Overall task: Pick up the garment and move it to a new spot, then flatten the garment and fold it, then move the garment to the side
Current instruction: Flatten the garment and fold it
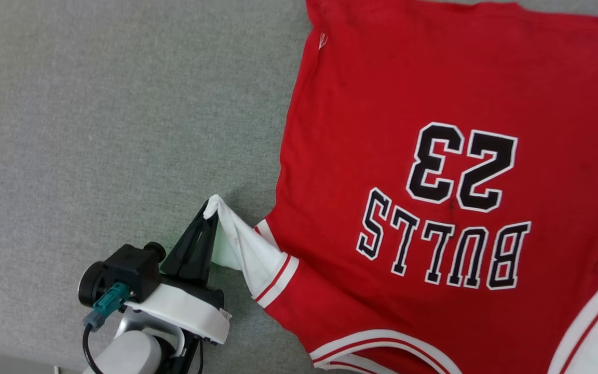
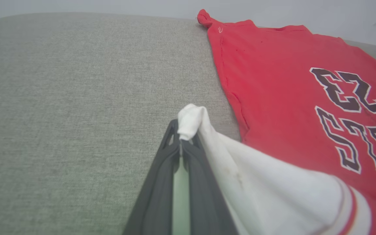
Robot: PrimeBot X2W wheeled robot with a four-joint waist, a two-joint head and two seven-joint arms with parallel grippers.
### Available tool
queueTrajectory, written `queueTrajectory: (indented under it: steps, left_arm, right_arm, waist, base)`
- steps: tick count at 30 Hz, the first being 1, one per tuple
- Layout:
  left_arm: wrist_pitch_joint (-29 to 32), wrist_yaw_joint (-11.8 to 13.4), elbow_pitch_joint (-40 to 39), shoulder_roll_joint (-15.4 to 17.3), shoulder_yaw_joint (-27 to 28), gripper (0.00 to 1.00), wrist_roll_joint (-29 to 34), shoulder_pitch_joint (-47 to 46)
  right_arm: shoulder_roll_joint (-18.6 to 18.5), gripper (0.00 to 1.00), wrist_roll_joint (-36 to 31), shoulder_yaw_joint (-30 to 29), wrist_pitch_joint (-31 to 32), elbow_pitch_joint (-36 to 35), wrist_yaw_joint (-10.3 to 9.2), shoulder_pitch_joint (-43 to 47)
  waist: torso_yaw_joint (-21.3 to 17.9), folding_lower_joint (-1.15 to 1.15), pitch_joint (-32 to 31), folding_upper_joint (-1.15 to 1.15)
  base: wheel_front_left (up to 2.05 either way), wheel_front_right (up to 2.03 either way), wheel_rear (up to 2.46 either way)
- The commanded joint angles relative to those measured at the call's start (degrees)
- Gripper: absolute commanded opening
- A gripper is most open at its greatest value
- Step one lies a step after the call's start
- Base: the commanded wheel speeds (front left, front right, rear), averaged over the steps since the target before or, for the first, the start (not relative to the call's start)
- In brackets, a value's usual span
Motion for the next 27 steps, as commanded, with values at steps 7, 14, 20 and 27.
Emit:
queueTrajectory:
  steps: [7,14,20,27]
  left_arm:
    - [-0.16,-1.54,-0.51,-2.36,0.77,0.0,2.31,-2.58]
    - [-0.16,-2.52,0.16,-3.73,1.21,0.0,3.36,-3.22]
    - [-0.15,-2.99,0.94,-4.34,2.1,0.0,3.7,-2.95]
    - [-0.15,-2.78,1.96,-4.62,2.87,0.0,3.76,-1.58]
  right_arm:
    - [3.35,1.0,-3.89,-0.85,0.27,5.16,-0.04,-2.77]
    - [3.71,1.0,-4.98,0.45,-1.19,10.71,-0.03,3.42]
    - [3.18,0.16,-4.42,1.52,-2.69,12.54,-0.04,5.98]
    - [3.19,0.0,-3.36,2.27,-6.54,11.45,-0.04,3.68]
  waist:
    - [3.88,-0.01,6.85,0.0]
    - [4.94,-0.01,8.48,0.0]
    - [4.94,-0.01,8.2,0.0]
    - [3.91,-0.01,5.79,0.0]
  base:
    - [0.0,0.0,0.0]
    - [0.0,0.0,0.0]
    - [0.0,0.0,0.0]
    - [0.0,0.0,0.0]
